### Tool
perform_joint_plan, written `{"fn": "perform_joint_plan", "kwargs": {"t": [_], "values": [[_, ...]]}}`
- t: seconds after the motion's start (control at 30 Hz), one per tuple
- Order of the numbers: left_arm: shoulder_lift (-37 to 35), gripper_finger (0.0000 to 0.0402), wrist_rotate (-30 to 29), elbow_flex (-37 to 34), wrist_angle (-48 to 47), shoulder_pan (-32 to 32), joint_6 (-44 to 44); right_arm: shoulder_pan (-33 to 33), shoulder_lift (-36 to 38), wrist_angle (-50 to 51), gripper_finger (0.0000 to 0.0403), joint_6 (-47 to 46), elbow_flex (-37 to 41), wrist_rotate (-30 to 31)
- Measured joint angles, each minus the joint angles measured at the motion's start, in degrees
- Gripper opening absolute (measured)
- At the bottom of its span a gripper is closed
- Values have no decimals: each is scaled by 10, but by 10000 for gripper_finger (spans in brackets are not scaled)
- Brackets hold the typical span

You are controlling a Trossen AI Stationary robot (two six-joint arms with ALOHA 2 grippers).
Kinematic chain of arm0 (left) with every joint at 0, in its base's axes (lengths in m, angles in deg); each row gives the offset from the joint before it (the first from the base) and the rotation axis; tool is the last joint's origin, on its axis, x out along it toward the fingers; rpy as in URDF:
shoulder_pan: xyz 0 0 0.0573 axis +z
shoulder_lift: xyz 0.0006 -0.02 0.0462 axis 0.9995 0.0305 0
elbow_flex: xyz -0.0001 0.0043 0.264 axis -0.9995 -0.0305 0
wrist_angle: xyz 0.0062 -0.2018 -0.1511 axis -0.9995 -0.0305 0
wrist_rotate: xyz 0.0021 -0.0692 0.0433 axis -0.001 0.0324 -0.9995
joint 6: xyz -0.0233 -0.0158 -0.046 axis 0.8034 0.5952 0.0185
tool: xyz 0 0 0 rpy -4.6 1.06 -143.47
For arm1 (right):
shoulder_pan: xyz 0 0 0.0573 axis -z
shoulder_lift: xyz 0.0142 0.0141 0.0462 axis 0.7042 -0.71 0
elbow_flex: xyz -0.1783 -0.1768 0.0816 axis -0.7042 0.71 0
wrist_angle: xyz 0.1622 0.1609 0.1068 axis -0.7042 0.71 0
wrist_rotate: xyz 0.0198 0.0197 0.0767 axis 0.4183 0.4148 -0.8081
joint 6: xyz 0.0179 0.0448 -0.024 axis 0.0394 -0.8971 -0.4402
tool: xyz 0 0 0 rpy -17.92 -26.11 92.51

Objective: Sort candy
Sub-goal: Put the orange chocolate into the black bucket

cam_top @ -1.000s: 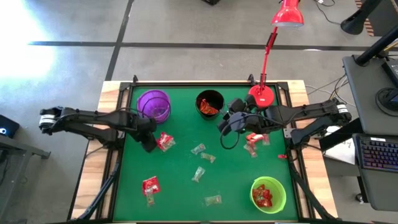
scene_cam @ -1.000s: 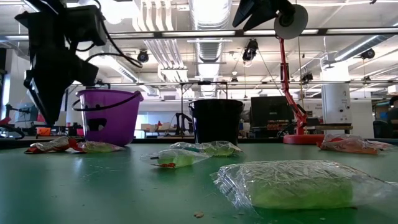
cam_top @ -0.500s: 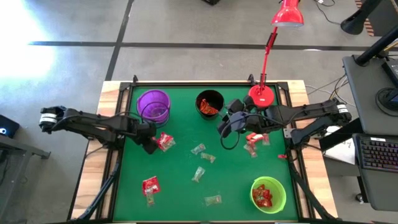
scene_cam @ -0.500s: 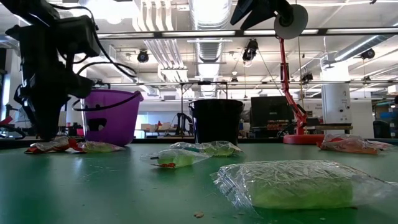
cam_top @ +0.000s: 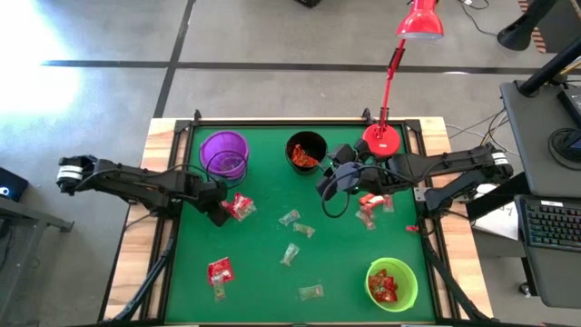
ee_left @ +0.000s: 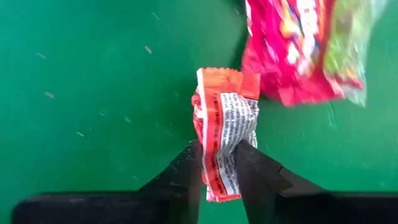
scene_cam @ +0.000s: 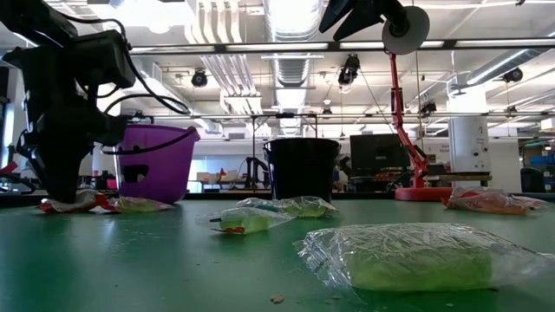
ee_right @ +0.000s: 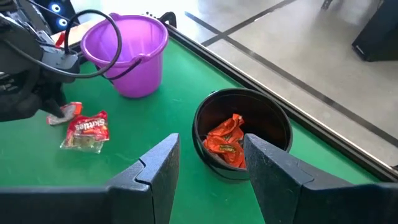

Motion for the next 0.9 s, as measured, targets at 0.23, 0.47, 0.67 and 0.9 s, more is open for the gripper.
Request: {"fn": "perform_joint_plan", "kwargs": {"t": [0.23,0.47,0.67,0.9], "values": [[1,5,20,32,-7,-34,-39,0,0,2,171,0,0,0],[0,1,40,105,-15,-84,-59,0,0,4,171,1,0,0],[1,0,-31,180,-12,-83,-97,0,0,4,171,6,0,0],[1,0,-93,225,-7,-26,-149,0,1,4,171,19,0,0]]}}
